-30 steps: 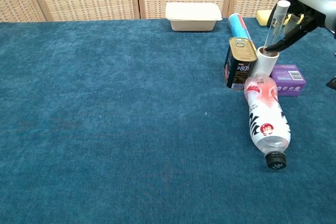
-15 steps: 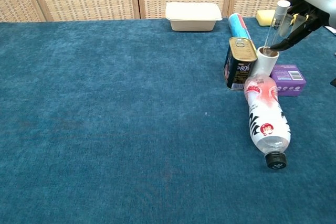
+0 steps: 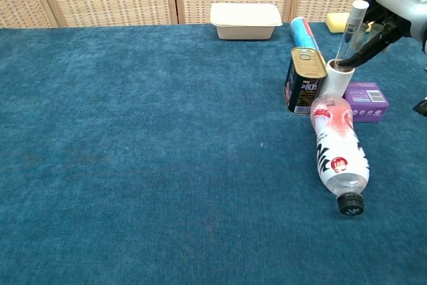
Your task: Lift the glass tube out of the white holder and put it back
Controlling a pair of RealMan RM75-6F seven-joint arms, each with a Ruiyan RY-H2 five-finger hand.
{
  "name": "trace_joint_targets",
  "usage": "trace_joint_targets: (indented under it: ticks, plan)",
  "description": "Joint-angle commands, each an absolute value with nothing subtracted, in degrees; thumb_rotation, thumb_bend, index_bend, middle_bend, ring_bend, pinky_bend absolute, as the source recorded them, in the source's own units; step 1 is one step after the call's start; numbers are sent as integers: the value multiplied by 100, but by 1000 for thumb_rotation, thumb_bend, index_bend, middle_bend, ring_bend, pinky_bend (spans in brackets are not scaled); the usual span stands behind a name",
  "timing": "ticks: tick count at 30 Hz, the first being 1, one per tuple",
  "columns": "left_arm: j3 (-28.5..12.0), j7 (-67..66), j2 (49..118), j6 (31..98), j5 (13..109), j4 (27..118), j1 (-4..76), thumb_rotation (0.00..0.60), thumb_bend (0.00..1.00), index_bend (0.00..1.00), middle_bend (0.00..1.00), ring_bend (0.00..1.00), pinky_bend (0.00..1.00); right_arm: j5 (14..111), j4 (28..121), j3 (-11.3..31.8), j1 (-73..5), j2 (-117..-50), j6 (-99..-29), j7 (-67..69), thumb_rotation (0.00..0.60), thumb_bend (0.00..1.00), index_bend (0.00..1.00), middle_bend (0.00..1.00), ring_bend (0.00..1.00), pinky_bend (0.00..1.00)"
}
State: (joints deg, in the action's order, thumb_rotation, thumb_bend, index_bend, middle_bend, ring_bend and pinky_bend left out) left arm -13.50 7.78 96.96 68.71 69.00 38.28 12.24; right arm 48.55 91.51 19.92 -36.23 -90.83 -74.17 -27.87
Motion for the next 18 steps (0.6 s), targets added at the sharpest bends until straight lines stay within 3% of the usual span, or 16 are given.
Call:
trace_joint_targets:
  ticks: [1,18]
  plan:
    - [-1349,779,9696,6870,6900,3827,1223,600,153,453,419,234,316,4826,9137,1999,-3648,-9142,-7472,-2868,600,186,547,586,585,532]
    - [-1353,769,9696,6870,6897,3829,1225,600,153,453,419,234,316,4770,9084,2039,-3711,-9301,-7556,-3034,600,188,551,590,589,532]
